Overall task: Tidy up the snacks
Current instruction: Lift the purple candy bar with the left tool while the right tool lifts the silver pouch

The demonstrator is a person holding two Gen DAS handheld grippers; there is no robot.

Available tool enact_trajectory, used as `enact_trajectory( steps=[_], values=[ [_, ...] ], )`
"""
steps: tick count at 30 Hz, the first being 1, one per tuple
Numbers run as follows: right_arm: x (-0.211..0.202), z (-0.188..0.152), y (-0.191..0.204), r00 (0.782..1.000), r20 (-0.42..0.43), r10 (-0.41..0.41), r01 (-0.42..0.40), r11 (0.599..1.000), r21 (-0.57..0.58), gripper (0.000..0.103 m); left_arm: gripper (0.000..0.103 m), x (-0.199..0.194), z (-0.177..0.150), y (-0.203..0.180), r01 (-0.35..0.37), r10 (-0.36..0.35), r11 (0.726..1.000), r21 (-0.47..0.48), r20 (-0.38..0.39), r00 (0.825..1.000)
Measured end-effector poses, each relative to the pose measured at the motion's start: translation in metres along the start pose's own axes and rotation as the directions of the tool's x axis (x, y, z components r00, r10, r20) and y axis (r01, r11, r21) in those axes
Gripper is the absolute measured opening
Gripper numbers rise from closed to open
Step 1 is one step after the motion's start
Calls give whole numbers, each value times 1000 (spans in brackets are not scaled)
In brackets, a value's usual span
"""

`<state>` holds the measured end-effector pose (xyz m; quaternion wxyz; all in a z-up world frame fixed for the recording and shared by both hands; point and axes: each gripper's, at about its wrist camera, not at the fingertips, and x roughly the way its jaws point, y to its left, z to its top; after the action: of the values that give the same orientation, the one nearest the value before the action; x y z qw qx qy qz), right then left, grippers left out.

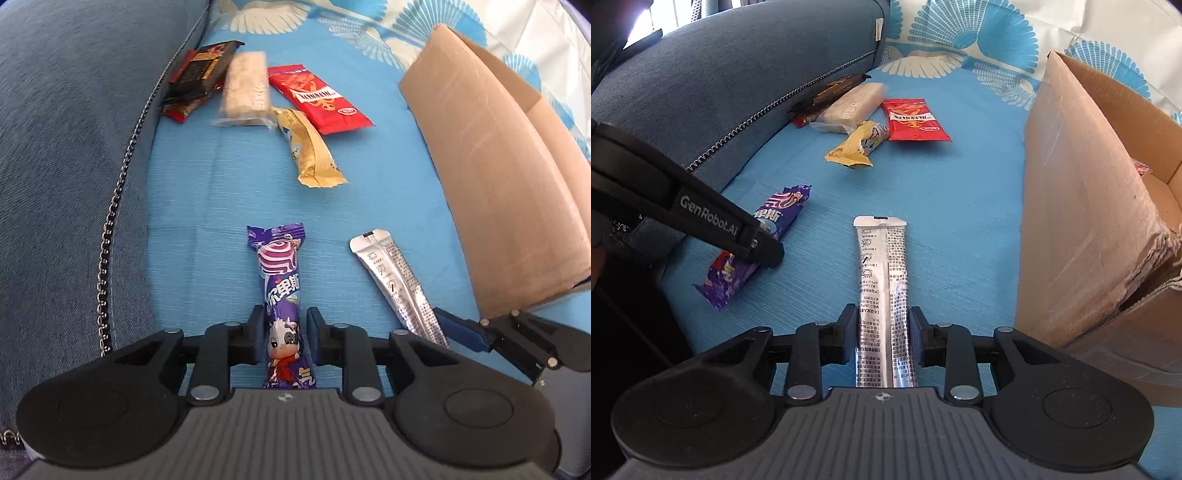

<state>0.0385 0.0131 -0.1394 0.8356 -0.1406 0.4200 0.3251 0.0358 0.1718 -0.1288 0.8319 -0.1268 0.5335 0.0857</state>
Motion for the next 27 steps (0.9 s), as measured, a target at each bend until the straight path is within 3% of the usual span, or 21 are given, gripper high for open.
enact_trajectory(
  steps=[2,4,7,11,20,23,27],
  values=[
    [1,0,0,1000,5,-3,3,1000,1,31,25,0,-1,-2,-10,10,1000,11,1,1000],
    [1,0,1,1000,12,-6,6,1000,-8,27,17,1,-2,-4,-24,24,1000,19,6,1000],
    [-1,0,1,1000,25,-9,9,1000,-17,22,15,-1,-4,-3,-24,23,1000,2,26,999],
    [-12,3,-3,998,69,-6,5,1000,11,17,15,-12,-6,1,5,-3,1000,-23,97,995],
    [-58,21,-11,981,188,49,-54,998,20,15,15,-39,-12,11,55,-31,995,-88,256,966],
    [-86,37,-18,964,248,91,-92,996,-9,15,15,-48,-14,13,66,-36,994,-92,301,953],
    [-122,51,-29,926,356,125,-100,991,-87,15,15,-56,-15,16,83,-41,991,-106,349,936]
  ],
)
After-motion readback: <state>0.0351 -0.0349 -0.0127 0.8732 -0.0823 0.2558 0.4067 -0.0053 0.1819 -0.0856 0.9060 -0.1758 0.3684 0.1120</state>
